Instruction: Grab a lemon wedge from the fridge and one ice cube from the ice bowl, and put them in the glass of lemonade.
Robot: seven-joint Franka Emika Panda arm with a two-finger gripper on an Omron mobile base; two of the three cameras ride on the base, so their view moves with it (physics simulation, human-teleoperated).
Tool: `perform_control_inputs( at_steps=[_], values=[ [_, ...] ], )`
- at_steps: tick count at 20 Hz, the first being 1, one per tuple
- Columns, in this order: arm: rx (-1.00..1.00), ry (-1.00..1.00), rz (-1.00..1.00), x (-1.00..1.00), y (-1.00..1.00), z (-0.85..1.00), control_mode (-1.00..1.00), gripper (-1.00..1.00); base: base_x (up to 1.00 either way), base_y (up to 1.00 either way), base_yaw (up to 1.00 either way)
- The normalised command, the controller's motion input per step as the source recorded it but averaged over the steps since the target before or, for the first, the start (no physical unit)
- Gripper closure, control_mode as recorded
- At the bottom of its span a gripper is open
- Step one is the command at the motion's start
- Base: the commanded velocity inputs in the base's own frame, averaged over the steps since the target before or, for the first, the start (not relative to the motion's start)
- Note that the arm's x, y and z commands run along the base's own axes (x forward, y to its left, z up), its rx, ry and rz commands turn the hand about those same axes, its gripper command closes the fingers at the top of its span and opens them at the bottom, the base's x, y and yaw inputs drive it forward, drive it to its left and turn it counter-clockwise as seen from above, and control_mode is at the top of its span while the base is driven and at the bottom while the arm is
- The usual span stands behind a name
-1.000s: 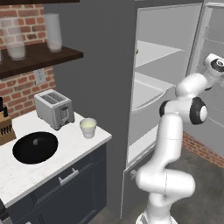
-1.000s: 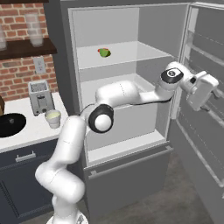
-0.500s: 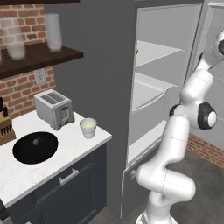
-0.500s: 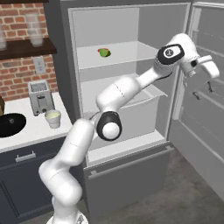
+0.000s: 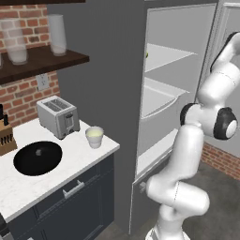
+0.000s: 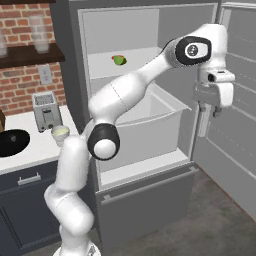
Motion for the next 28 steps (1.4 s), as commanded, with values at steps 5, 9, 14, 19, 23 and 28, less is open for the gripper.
perform_control_inputs(
  at_steps=[5,9,14,19,23,28],
  values=[
    [0.02,-0.67,0.15,-0.67,1.00,-0.92,-1.00,-1.00,0.00,0.00,0.00],
    [0.03,-0.66,0.16,-0.56,1.00,-0.63,-1.00,-1.00,0.00,0.00,0.00],
    [0.01,-0.49,0.13,-0.45,1.00,-0.14,-1.00,-1.00,0.00,0.00,0.00],
    [-0.07,-0.01,0.11,-0.58,0.93,0.29,-1.00,-1.00,0.00,0.00,0.00],
    [-0.07,0.09,0.08,-0.39,0.82,0.23,-1.00,-1.00,0.00,0.00,0.00],
    [-0.08,0.17,0.02,-0.13,0.60,0.10,-1.00,-1.00,0.00,0.00,0.00]
  ],
)
